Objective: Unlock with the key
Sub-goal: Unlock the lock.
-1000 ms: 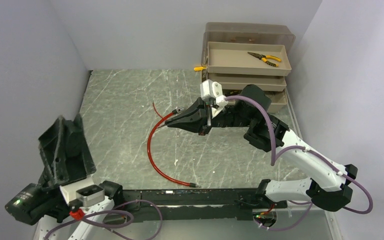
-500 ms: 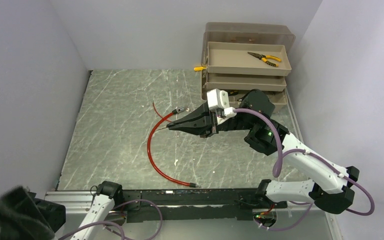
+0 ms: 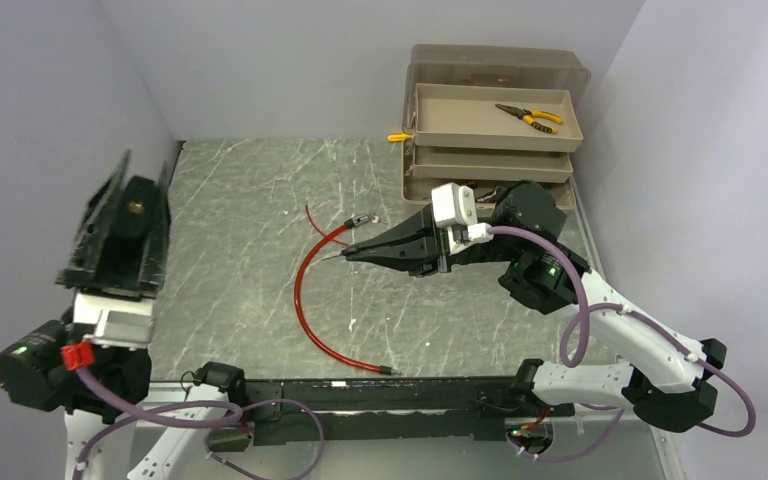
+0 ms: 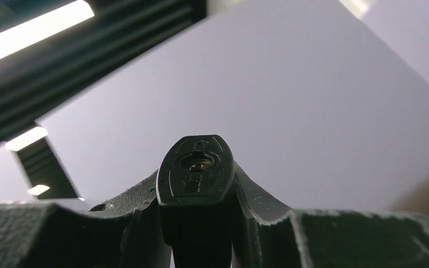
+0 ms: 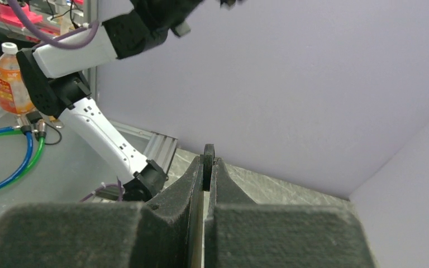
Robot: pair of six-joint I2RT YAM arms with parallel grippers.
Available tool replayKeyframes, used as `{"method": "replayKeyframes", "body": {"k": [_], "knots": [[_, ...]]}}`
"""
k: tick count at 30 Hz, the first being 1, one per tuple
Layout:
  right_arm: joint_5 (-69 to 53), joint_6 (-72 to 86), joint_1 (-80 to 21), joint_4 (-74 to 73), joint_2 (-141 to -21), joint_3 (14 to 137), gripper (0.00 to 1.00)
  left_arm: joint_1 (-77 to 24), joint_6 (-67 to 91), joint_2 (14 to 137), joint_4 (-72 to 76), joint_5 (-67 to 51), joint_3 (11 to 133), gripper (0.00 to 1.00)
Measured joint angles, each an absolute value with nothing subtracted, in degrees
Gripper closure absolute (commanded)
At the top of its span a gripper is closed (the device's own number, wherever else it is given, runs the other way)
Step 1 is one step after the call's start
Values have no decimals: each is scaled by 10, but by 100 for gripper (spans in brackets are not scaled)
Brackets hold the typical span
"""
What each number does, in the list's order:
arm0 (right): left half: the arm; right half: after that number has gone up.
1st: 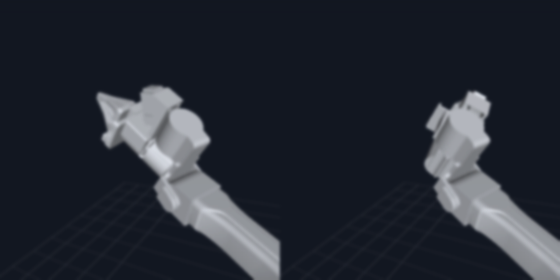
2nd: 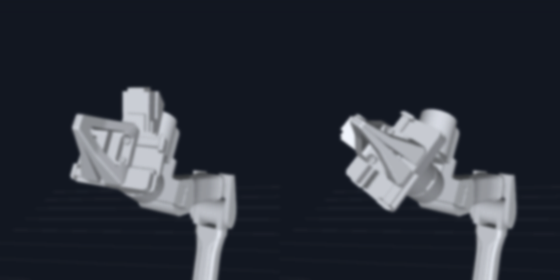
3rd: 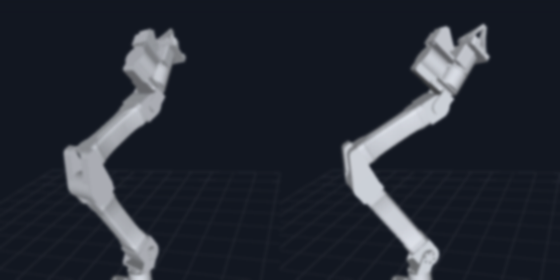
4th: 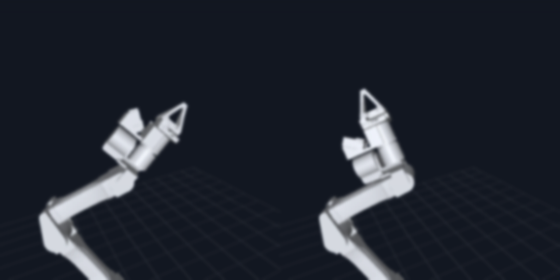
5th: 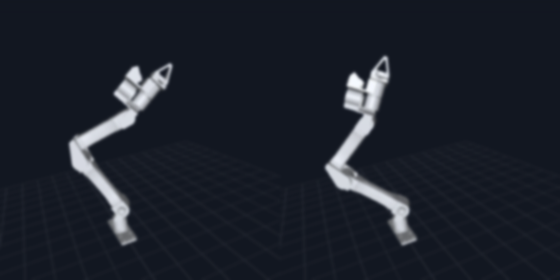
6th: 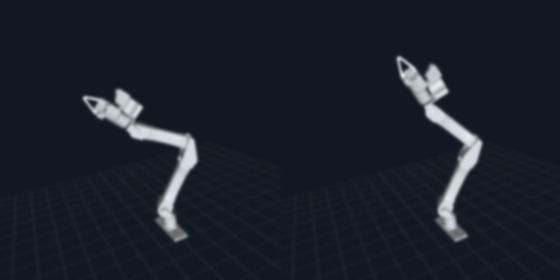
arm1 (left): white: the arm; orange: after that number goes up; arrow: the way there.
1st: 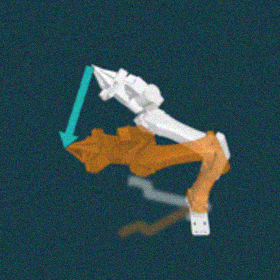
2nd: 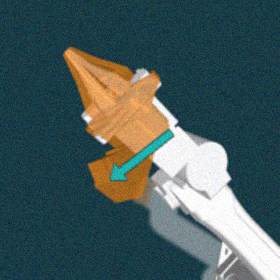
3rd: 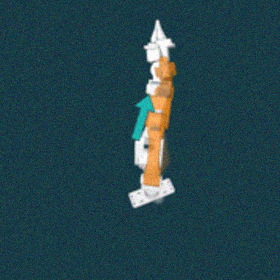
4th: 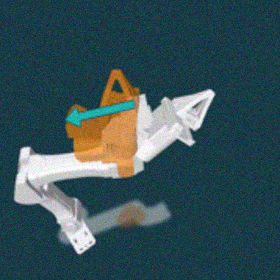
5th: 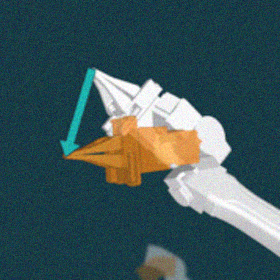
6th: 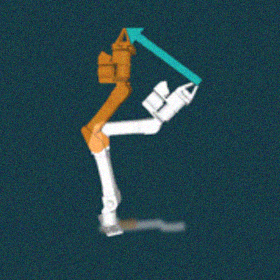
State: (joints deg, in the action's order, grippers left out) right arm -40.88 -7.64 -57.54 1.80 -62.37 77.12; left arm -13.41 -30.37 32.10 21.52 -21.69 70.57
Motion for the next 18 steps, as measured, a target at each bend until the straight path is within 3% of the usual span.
{"method": "replayKeyframes", "body": {"k": [8, 18], "knots": [[-441, -142, -575, -7, -647, 861, 100, -134, -214, 232, 135, -353, 575, 100], [-546, -202, -585, -89, -754, 1049, 100, -134, -133, 193, 61, -500, 517, 100]]}}
